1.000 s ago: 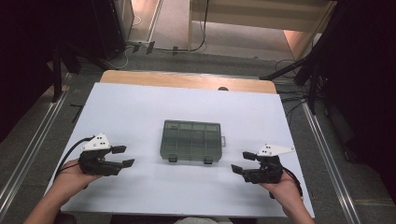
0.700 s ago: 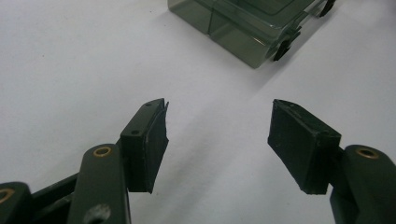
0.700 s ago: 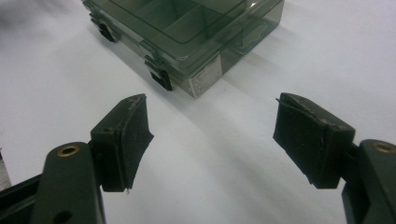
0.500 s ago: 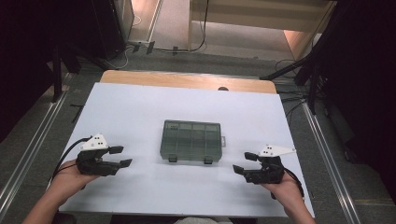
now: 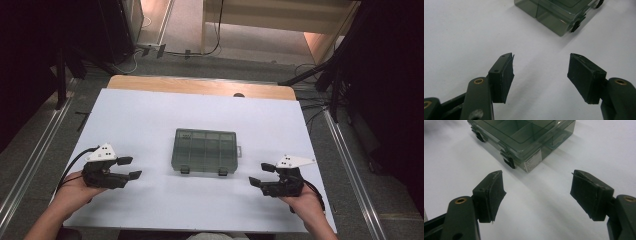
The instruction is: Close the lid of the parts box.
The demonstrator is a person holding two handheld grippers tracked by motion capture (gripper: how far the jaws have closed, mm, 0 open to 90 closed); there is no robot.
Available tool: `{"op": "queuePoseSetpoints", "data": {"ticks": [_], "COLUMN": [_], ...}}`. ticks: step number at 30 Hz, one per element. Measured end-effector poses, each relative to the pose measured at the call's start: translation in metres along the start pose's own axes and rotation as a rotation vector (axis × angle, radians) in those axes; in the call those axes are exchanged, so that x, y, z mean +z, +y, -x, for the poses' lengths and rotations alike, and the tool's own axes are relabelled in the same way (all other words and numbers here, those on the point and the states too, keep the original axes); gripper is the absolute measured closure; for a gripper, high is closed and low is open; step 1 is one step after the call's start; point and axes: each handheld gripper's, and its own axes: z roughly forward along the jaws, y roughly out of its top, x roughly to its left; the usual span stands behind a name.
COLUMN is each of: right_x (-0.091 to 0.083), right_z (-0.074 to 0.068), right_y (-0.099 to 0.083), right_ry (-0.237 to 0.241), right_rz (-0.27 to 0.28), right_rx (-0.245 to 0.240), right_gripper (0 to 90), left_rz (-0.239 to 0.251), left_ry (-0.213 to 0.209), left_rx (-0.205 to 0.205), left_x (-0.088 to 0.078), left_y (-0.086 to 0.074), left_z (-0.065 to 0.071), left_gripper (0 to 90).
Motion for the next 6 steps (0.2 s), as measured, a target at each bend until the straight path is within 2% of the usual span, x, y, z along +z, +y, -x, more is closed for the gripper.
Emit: {"op": "queuePoseSetpoints", "data": {"ticks": [6], "right_x": [0.0000], "right_z": [0.0001], "right_y": [0.0001], "right_ry": [0.003], "right_rz": [0.001], "right_rx": [0.002], "right_gripper": [27.3], "left_rz": [0.001], "left_ry": [-0.003], "left_rx": [-0.003], "left_x": [-0.0002], "left_y": [0.0002], "left_z": [-0.0001], "left_gripper": [36.8]}}
